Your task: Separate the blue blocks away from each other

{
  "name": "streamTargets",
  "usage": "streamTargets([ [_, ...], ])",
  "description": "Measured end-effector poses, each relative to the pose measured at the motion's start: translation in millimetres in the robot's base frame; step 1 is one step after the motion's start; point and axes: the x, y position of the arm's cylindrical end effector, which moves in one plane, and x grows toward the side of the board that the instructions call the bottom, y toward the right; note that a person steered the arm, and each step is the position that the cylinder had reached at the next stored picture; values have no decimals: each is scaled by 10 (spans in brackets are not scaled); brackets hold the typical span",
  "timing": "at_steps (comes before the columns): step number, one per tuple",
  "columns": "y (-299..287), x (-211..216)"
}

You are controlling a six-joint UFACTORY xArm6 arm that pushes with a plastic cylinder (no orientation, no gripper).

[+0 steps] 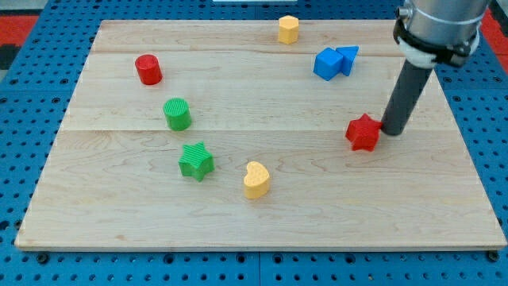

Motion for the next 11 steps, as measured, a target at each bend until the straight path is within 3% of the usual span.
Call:
streamTargets([
  [1, -675, 64],
  [2, -465, -100],
  [3, -154, -701],
  [4, 595, -1082],
  [5, 706, -1553],
  [7, -676, -1622],
  [8, -430, -1835],
  [9, -1039, -1926],
  [11, -835, -1410],
])
